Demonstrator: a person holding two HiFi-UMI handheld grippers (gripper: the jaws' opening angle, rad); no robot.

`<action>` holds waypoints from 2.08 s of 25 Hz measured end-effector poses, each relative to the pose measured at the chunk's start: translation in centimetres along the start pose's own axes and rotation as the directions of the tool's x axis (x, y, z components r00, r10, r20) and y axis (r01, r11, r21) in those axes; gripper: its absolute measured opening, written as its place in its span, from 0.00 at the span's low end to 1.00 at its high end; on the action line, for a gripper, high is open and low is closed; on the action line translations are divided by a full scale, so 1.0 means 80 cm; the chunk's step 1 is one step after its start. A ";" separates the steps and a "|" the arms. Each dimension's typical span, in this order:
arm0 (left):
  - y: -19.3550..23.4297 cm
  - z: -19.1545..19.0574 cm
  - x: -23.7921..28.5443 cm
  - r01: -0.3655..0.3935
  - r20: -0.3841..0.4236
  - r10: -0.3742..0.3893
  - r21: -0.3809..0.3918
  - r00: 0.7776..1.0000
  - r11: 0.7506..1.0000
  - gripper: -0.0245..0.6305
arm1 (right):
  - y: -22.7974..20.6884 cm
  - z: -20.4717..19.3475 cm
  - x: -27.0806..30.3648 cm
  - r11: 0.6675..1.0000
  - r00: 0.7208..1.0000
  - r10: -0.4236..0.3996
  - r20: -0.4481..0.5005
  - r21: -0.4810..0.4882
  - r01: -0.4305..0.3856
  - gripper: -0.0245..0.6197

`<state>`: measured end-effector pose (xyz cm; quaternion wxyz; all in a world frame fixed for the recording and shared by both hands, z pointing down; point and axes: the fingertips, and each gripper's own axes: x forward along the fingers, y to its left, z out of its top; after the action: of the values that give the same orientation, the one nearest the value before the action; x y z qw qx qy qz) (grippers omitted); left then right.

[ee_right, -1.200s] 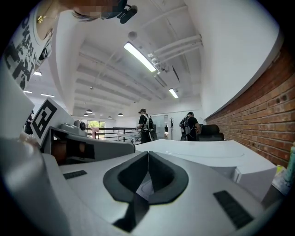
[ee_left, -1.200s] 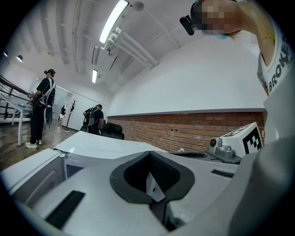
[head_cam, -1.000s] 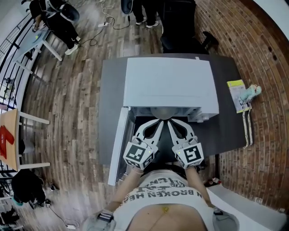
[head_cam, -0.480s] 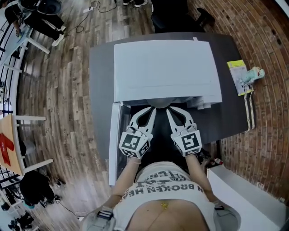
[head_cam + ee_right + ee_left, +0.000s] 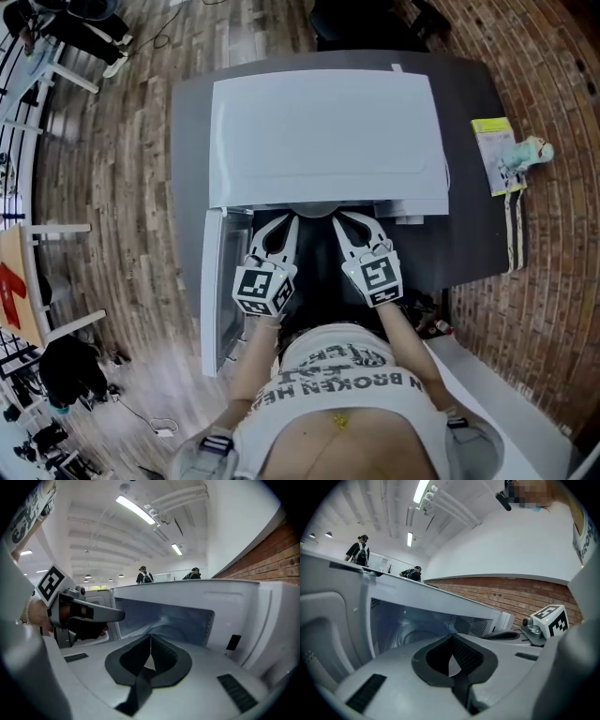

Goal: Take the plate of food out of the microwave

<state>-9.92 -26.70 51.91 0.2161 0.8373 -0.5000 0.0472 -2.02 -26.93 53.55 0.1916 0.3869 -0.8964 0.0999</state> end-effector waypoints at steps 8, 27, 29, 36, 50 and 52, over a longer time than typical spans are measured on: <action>0.019 -0.021 0.014 -0.033 -0.037 0.033 -0.005 0.999 0.999 0.05 | -0.007 -0.037 0.023 1.000 0.996 0.016 -0.083 -0.024 -0.018 0.05; 0.069 -0.089 0.049 -0.088 -0.178 0.051 -0.207 0.983 0.974 0.05 | -0.044 -0.094 0.062 0.995 0.978 -0.054 -0.204 0.076 0.071 0.05; 0.074 -0.091 0.050 -0.096 -0.175 0.055 -0.236 0.983 0.967 0.05 | -0.048 -0.096 0.063 0.991 0.978 -0.057 -0.201 0.108 0.079 0.05; 0.079 -0.102 0.052 -0.093 -0.183 0.037 -0.305 0.982 0.948 0.11 | -0.046 -0.105 0.067 0.969 0.976 -0.056 -0.209 0.225 0.104 0.20; 0.089 -0.112 0.070 -0.080 -0.149 0.007 -0.490 0.989 0.868 0.22 | -0.063 -0.111 0.080 0.709 0.989 -0.044 -0.142 0.693 0.131 0.33; 0.090 -0.114 0.075 -0.077 -0.147 0.002 -0.509 0.989 0.857 0.22 | -0.063 -0.110 0.084 0.683 0.991 -0.031 -0.128 0.721 0.115 0.33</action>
<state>-11.88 -30.77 64.16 0.4651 0.7335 -0.4951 -0.0241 -0.18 -31.91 64.48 0.0733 0.4608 -0.7560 0.4591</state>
